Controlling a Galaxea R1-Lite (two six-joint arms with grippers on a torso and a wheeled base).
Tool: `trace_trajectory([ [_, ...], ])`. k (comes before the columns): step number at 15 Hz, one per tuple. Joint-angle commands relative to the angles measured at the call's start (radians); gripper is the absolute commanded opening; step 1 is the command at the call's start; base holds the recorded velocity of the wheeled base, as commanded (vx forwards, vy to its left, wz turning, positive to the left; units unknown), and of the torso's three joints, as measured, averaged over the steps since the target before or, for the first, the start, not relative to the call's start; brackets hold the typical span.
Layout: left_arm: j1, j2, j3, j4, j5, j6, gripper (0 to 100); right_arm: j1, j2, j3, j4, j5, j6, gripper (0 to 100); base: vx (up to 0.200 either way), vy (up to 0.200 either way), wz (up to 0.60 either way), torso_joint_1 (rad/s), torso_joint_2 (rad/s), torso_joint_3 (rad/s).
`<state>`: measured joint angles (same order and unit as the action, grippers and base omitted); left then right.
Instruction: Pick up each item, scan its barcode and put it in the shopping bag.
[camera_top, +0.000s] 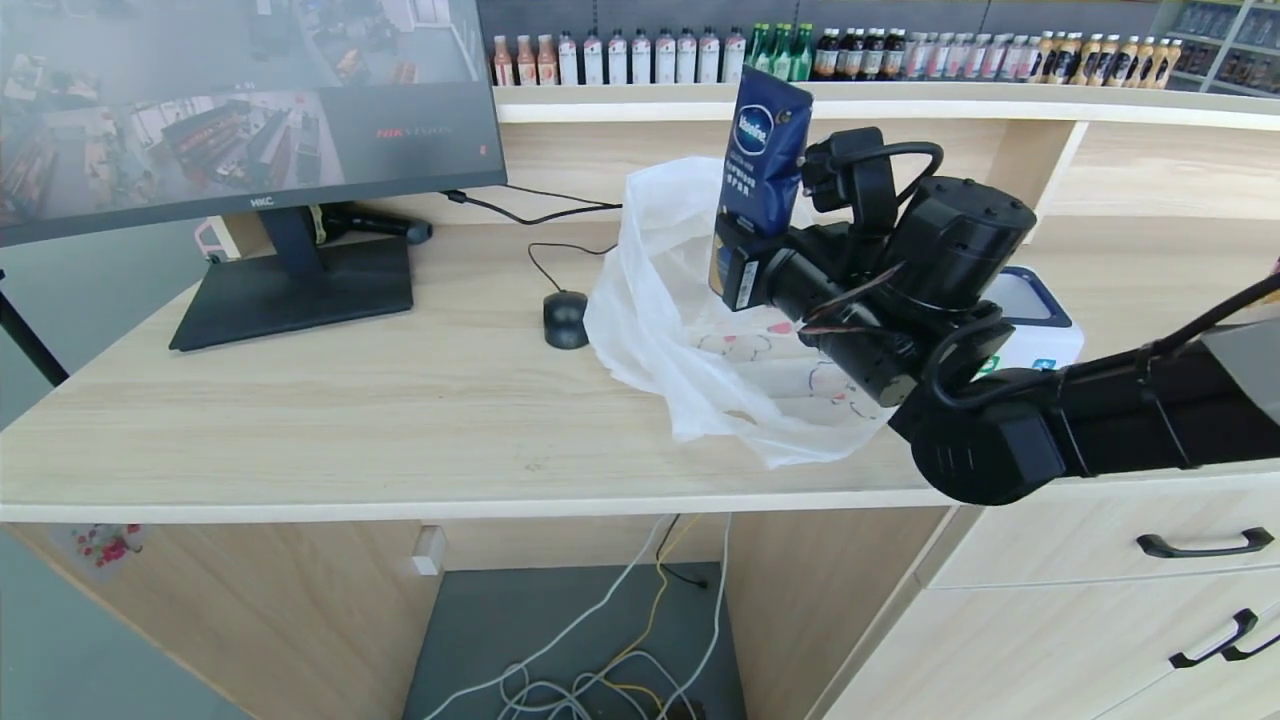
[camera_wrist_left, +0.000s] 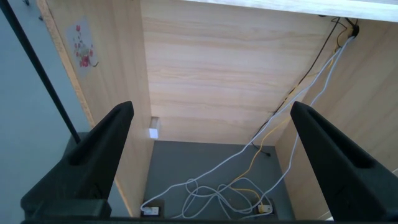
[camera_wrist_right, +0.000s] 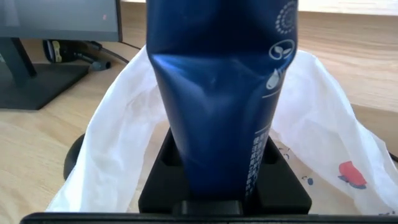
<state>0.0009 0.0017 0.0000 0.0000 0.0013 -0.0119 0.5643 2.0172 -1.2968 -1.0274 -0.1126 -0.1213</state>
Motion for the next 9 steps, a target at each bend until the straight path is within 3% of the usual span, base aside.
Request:
trace_trajectory([
  [1, 0.001, 0.0, 0.0, 0.0, 0.0, 0.0, 100, -0.007, 0.055, -0.079, 0.015, 0.004, 0.0, 0, 0.0, 0.0, 0.0, 0.0, 0.0, 0.0],
  [9, 0.001, 0.0, 0.0, 0.0, 0.0, 0.0, 100, -0.023, 0.118, -0.13, 0.035, 0.037, 0.043, 0, 0.0, 0.0, 0.0, 0.0, 0.0, 0.0],
])
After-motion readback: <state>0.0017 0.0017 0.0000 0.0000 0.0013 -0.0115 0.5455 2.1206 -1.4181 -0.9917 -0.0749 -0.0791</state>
